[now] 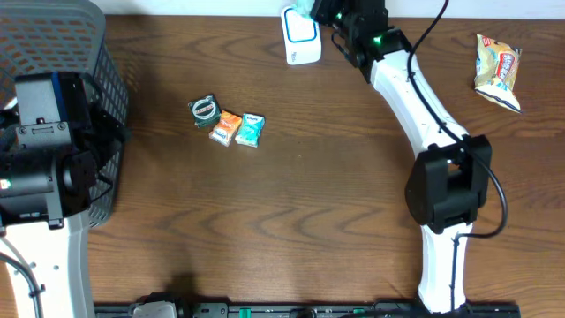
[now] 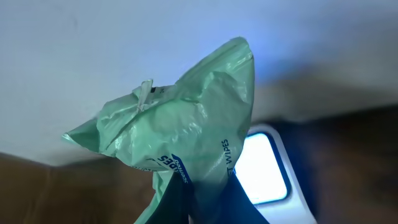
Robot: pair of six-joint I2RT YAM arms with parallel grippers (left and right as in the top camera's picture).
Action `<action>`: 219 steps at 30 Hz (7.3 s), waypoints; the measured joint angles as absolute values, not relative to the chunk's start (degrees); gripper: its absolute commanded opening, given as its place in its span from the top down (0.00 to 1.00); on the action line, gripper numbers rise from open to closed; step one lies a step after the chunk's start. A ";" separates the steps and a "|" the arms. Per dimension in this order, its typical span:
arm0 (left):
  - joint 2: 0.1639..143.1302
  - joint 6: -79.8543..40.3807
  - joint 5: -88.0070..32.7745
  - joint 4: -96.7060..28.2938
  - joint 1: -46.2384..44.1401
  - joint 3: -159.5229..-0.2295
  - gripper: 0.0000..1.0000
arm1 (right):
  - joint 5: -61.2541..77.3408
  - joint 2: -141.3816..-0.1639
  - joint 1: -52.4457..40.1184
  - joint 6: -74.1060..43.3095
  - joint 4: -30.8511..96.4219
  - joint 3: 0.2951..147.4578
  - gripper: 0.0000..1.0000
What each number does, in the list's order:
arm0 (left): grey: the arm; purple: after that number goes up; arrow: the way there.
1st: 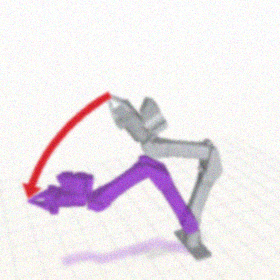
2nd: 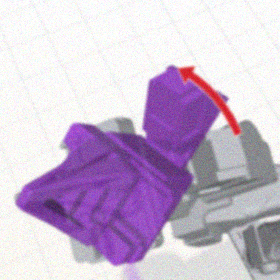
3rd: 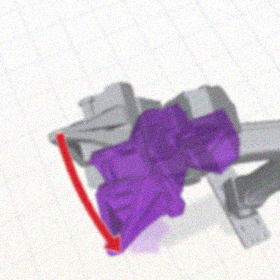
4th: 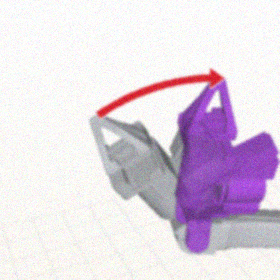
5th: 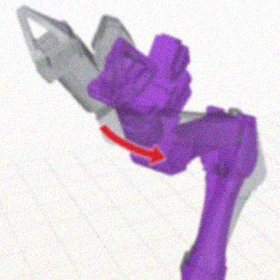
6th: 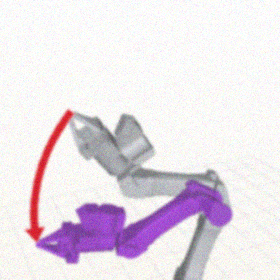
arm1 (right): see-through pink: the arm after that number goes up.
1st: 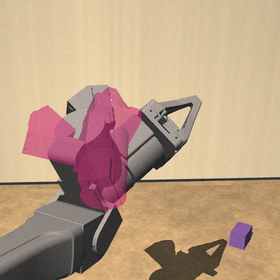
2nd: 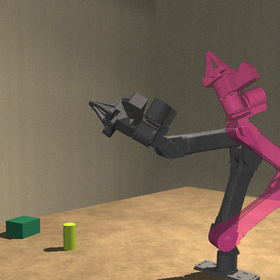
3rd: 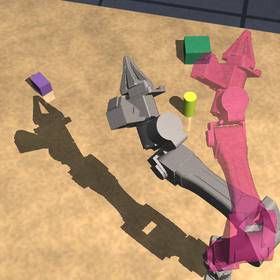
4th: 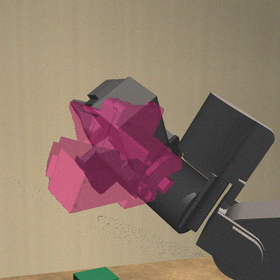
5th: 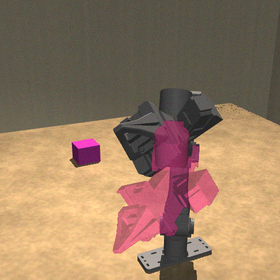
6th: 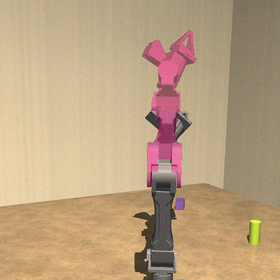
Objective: Scan the item barcode
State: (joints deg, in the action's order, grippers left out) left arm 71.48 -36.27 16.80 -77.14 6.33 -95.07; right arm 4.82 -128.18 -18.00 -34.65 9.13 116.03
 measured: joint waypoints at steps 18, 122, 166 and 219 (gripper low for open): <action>71.48 -36.27 16.80 -77.14 6.35 -95.07 0.02 | 1.80 -136.68 -19.42 -34.57 7.62 116.31 0.99; 71.48 -36.27 16.80 -77.17 6.33 -95.07 0.02 | -0.32 -137.12 -38.79 -25.98 59.27 116.05 0.99; 71.48 -36.27 16.80 -77.14 6.35 -95.07 0.02 | -21.89 -134.85 -40.40 -29.52 65.45 108.01 0.99; 71.48 -36.27 16.80 -77.14 6.35 -95.07 0.02 | 20.75 -122.63 -20.32 -12.56 60.45 99.90 0.36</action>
State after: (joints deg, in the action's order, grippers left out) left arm 71.48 -36.27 16.80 -77.14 6.35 -95.07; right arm 20.75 -122.63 -20.32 -12.56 60.45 99.90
